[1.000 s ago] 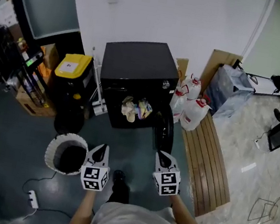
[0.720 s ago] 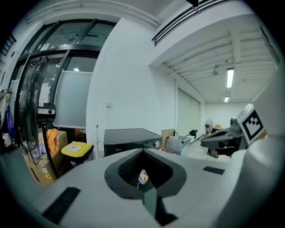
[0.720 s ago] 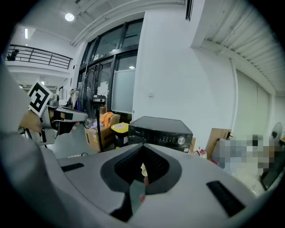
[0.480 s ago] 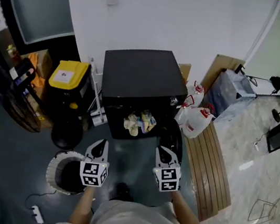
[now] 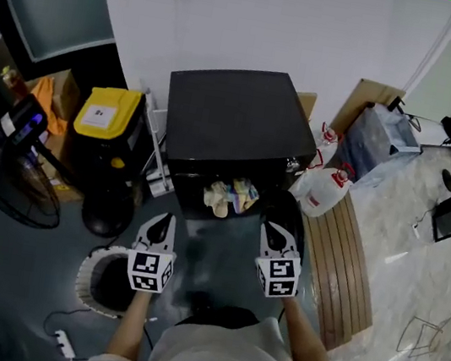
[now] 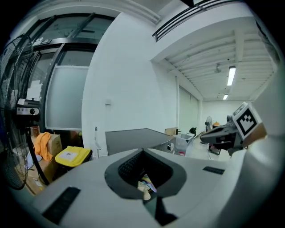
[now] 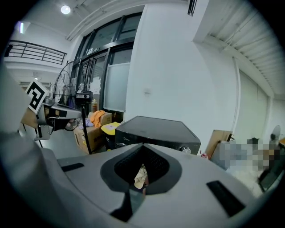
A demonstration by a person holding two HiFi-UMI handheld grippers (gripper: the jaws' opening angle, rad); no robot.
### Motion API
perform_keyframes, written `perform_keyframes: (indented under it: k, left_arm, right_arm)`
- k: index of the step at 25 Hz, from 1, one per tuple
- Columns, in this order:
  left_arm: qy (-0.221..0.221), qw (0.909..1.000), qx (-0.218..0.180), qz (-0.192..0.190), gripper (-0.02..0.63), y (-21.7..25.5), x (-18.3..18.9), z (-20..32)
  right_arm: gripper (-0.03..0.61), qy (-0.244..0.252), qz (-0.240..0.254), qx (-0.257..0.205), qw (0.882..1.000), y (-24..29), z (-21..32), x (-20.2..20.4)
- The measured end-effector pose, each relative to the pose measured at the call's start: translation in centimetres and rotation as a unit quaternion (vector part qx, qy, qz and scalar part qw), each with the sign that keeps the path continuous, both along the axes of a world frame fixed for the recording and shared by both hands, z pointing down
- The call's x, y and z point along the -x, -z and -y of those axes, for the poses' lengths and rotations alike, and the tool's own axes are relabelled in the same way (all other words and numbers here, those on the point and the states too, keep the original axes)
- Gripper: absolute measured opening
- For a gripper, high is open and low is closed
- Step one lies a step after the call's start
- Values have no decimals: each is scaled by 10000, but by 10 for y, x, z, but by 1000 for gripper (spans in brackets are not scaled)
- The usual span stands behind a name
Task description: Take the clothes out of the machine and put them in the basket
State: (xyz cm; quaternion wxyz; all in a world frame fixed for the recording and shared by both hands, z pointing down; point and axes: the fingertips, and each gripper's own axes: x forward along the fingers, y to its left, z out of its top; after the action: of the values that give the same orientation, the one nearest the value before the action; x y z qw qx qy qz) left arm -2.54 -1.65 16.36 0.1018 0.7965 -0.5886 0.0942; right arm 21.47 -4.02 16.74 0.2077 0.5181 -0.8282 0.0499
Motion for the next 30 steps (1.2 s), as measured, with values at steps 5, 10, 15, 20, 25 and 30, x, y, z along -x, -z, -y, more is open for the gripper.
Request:
perform_keyframes:
  k: [5, 10, 15, 20, 25, 30]
  left_arm:
    - [-21, 9998, 168, 107, 18, -20, 4, 21]
    - [106, 9995, 269, 120, 18, -40, 2, 44]
    - [224, 9989, 397, 49, 18, -69, -6, 67]
    - [290, 9978, 590, -6, 18, -114, -12, 82]
    - [403, 9958, 824, -72, 18, -173, -11, 88]
    - [412, 9936, 1047, -100, 18, -224, -14, 89]
  right_arm:
    - [21, 60, 78, 255, 9996, -24, 28, 4]
    - [21, 185, 89, 456, 9987, -58, 56, 6]
    - [23, 163, 179, 539, 9983, -89, 86, 3]
    - [22, 159, 238, 654, 9975, -130, 104, 4]
    - [23, 152, 247, 822, 9962, -184, 111, 7]
    - [23, 188, 188, 1089, 9937, -239, 109, 9]
